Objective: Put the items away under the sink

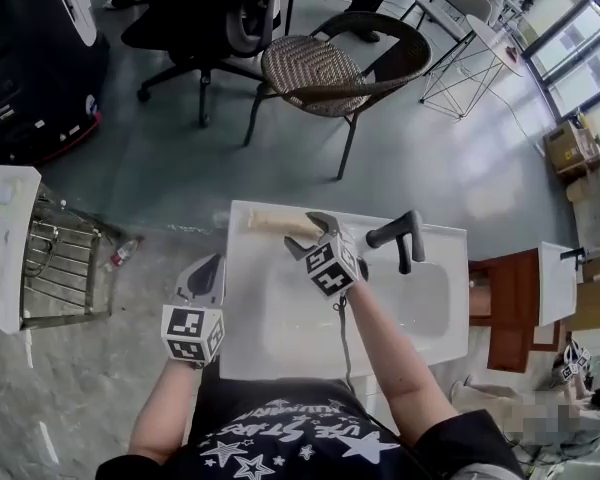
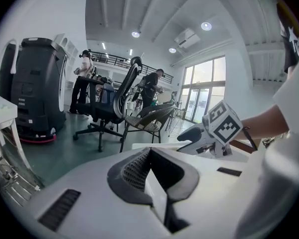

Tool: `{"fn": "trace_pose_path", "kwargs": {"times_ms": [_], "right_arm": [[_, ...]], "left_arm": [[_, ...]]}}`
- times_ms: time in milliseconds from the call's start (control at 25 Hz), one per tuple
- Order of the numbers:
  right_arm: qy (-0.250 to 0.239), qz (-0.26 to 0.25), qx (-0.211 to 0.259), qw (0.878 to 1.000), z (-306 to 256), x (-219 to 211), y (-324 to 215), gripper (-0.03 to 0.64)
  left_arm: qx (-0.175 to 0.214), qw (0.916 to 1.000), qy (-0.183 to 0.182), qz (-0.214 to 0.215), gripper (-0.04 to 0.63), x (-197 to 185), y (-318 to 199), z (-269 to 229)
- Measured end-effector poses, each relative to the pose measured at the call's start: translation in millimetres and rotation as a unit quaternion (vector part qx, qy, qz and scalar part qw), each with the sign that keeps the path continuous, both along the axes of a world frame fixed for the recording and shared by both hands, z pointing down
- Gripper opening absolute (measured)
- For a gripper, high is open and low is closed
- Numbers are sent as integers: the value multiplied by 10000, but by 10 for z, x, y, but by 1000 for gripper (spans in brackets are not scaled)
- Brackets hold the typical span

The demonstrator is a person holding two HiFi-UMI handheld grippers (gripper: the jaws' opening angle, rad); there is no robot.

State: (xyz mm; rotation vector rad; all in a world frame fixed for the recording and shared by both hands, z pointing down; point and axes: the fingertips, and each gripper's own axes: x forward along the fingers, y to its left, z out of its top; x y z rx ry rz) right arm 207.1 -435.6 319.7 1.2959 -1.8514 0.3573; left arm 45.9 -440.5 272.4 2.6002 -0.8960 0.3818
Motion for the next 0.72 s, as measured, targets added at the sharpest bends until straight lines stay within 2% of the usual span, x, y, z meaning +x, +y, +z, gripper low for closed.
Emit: {"fn": "trace_pose_path", "kwargs": {"times_ms": [320, 600, 720], "right_arm": [[376, -747, -845, 9929, 250, -13, -143, 244], [898, -1184, -1198, 9816, 332, -9, -217, 138], [852, -1139, -1179, 9828, 309, -28, -227, 98]], "left_arm": [[-84, 9998, 75, 173, 9, 51, -48, 108], [-52, 9998, 122, 178, 9, 53, -28, 54], [-42, 9999, 117, 108, 9, 5, -32, 37]]}}
